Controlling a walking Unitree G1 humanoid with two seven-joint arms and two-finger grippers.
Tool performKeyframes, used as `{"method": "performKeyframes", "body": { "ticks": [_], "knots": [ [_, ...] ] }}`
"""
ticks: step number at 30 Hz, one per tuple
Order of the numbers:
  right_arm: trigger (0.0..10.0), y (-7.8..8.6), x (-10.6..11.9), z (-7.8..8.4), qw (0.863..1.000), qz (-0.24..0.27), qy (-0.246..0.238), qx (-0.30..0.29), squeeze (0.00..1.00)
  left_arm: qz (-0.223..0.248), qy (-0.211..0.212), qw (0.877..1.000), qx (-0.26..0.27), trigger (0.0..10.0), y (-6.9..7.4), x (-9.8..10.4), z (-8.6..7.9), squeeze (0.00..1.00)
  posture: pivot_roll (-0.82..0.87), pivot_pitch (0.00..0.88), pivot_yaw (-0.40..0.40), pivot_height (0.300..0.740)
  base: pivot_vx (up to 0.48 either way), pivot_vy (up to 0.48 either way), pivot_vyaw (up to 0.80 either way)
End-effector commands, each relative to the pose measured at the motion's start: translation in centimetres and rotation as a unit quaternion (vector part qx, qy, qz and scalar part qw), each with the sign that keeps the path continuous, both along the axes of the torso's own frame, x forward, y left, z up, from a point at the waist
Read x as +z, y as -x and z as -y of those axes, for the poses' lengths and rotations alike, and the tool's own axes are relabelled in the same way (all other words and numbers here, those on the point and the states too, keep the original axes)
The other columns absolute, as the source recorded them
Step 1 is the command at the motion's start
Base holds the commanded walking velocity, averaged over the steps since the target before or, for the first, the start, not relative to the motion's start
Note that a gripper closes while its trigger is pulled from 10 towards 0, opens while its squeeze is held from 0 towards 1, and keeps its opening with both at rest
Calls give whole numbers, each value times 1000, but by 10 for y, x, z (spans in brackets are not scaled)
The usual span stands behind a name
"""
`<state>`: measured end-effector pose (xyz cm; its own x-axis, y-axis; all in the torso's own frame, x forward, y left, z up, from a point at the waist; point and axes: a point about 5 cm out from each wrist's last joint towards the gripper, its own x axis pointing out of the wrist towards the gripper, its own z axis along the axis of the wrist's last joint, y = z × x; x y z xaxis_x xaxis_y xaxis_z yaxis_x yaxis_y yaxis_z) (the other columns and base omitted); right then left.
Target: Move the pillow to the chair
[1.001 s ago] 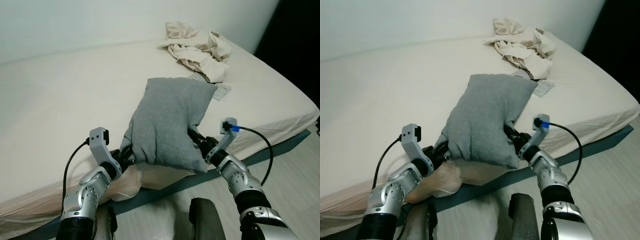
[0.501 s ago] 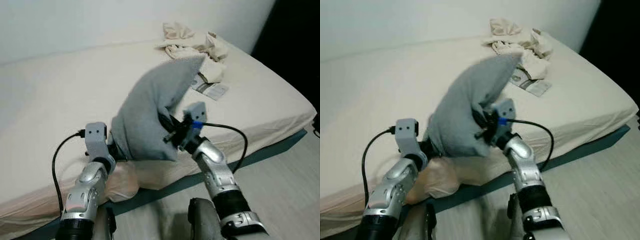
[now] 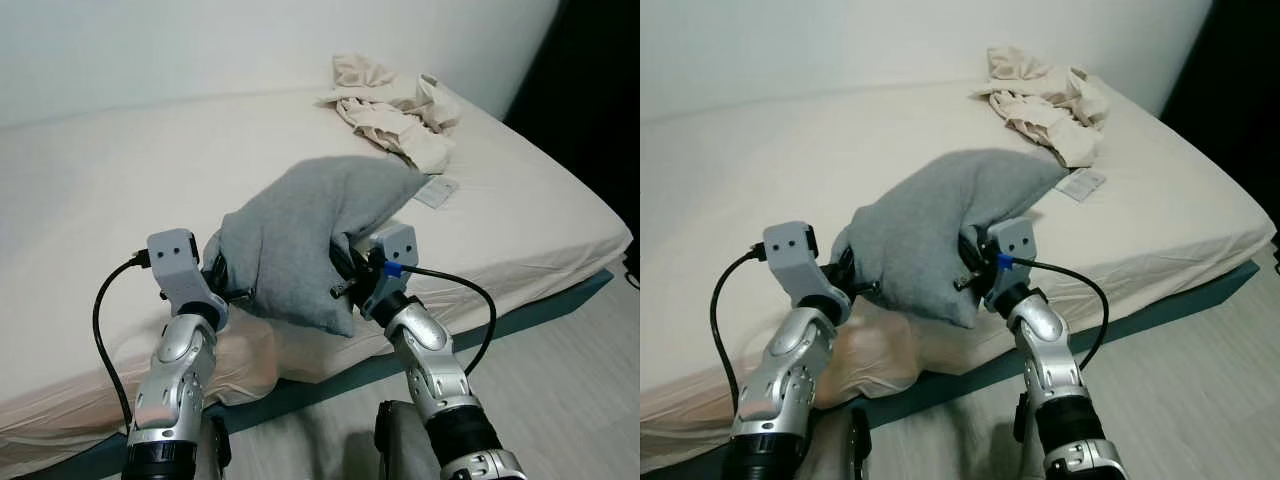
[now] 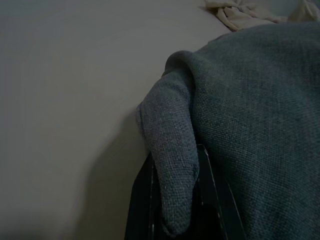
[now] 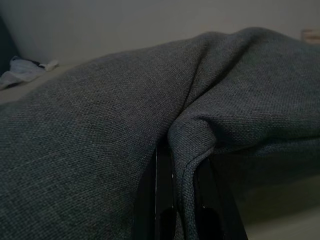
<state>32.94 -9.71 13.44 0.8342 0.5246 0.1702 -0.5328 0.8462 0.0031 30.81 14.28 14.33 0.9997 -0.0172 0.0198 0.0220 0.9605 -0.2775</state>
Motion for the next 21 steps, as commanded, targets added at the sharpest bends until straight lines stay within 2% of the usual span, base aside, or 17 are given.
{"method": "performKeyframes", "body": {
  "ticks": [1, 6, 9, 21],
  "knots": [
    [10000, 3, 7, -11, 1000, 25, 2, 19, 0, 46, -25, 998, -31, 10000, 1, 14, 11, 0, 57, 58, -27, 557, 0, 0, 0],
    [10000, 5, 3, -7, 1000, 24, 7, 5, 0, 71, -66, 995, -10, 10000, 3, 16, 4, 0, 58, 51, -27, 582, 0, 0, 0],
    [10000, 5, 2, -6, 1000, 24, 8, 3, 0, 77, -76, 994, -8, 10000, 4, 17, 3, 0, 58, 50, -27, 592, 0, 0, 0],
    [10000, 4, 4, -9, 1000, 22, 8, 11, 0, 76, -74, 994, -14, 10000, 4, 16, 6, 0, 57, 53, -31, 637, 0, 0, 0]
  ]
}}
